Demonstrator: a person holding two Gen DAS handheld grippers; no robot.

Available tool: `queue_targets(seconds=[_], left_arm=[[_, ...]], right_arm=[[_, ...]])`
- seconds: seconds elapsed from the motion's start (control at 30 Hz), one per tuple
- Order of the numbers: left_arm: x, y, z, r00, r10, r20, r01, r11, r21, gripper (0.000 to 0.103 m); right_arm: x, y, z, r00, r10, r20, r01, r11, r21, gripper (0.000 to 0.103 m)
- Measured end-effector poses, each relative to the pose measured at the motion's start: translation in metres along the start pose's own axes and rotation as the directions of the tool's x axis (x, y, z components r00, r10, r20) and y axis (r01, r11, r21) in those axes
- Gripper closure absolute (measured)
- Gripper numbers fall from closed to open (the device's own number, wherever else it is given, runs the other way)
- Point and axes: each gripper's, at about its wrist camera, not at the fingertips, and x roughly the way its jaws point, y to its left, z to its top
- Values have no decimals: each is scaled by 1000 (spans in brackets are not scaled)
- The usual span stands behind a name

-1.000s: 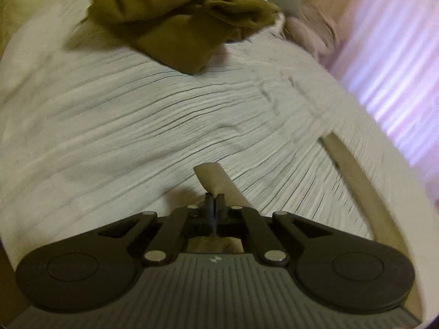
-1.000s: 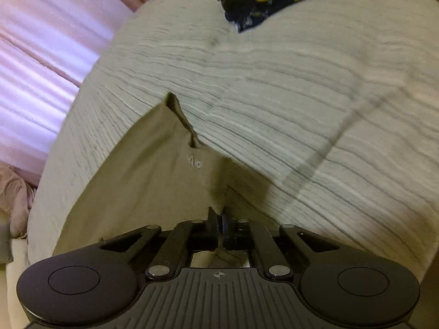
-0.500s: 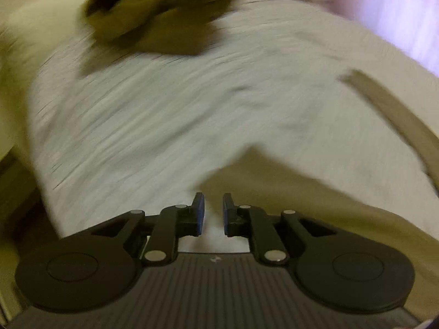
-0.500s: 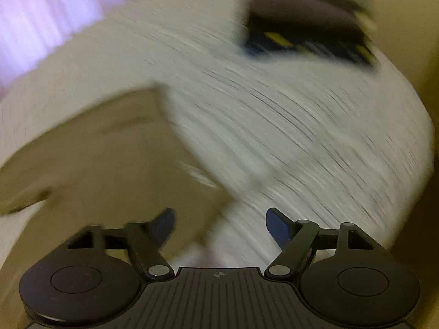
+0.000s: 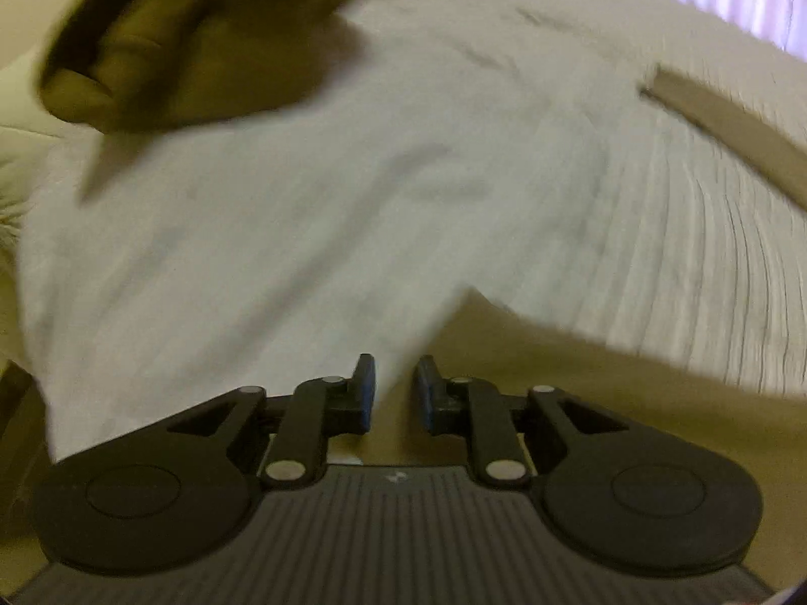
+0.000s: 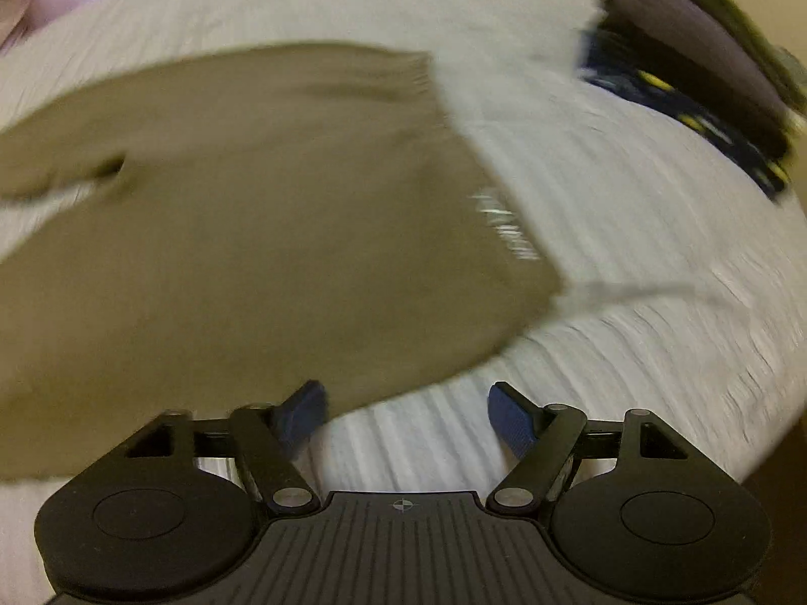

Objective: Fold clothes

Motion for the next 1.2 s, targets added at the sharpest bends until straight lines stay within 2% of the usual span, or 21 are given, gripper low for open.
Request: queue_targets(seconds=[0.1, 0.2, 0.37, 0.43, 0.57, 0.63, 0.83, 0.97, 1.2], left_arm=[[-35, -7, 3, 993, -118, -25, 119, 991, 62, 90], [-72, -28, -2, 968, -224, -115, 237, 965, 114, 88], [-137, -72, -12, 911, -299, -285, 372, 895, 248, 86], [-166, -84, -12, 902, -308, -304, 398, 866, 302, 86], [-213, -94, -3, 901, -329, -283, 419, 831, 366, 79], [-232, -97, 3, 907, -338, -250, 413, 827, 382, 76], [-270, -114, 15, 924, -344, -167, 382, 837, 392, 74], [-309, -132, -1, 926, -350, -140, 376, 838, 396, 70], [-368, -165, -46, 914, -376, -153, 406, 829, 384, 69]], right_arm=[[-22, 20, -1, 999, 21, 24, -20, 999, -28, 27], [-46, 49, -5, 999, 45, -29, -46, 998, -34, 27], [-101, 84, -11, 985, 155, -80, -156, 988, -7, 27], [-121, 91, -10, 980, 177, -90, -179, 984, -20, 27], [-155, 95, -6, 977, 193, -92, -197, 980, -34, 27], [-168, 91, -1, 976, 200, -82, -202, 979, -22, 27], [-193, 76, 17, 976, 215, -39, -216, 976, -25, 27], [-209, 56, 16, 970, 241, -13, -242, 969, -42, 27], [-224, 6, -2, 964, 264, -26, -265, 962, -70, 27]])
